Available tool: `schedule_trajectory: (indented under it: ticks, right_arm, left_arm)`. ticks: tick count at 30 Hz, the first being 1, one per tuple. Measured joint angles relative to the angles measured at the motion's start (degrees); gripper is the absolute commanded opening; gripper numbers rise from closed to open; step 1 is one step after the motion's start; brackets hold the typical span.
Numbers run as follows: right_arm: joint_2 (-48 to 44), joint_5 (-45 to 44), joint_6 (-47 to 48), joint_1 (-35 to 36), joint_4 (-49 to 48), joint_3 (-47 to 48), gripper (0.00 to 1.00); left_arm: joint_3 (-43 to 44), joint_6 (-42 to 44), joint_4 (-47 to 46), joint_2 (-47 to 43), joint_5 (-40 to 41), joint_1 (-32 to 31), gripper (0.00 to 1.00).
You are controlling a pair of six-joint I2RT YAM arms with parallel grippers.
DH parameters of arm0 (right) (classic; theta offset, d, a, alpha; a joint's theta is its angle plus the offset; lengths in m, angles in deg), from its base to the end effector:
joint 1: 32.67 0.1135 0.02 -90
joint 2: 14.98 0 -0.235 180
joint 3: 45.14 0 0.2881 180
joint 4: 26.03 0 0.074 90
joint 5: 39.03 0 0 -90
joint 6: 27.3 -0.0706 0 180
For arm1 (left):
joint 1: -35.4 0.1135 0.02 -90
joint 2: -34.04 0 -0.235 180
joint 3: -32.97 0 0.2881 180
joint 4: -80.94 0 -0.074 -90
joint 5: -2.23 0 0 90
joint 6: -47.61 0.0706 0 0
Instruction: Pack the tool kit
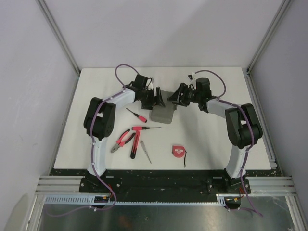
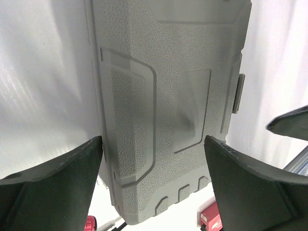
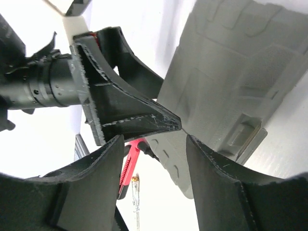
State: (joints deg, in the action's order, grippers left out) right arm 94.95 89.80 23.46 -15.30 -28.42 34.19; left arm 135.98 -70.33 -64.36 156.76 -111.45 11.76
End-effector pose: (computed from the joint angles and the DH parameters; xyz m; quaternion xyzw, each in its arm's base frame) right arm 0.4275 0.1801 0.1268 -0.0141 0.8270 0.4808 0.2911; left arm 0.4457 -0.2260 0.1013 0.0277 0.9336 -0.3060 0.1843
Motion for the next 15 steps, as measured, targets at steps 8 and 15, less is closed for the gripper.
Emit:
schedule_trajectory:
  ticks: [8, 15]
  right_arm:
    - [-3.8, -6.0, 2.3, -0.7, 4.5, 0.0, 0.57]
    - [-3.8, -10.9, 4.2, -0.6, 10.0, 0.0, 0.57]
  left_arm:
    - [0.0, 0.0, -0.3, 0.0, 1.2, 0.2, 0.9]
    - [-0.2, 0.8, -0.3, -0.9, 4.0, 0.9, 0.96]
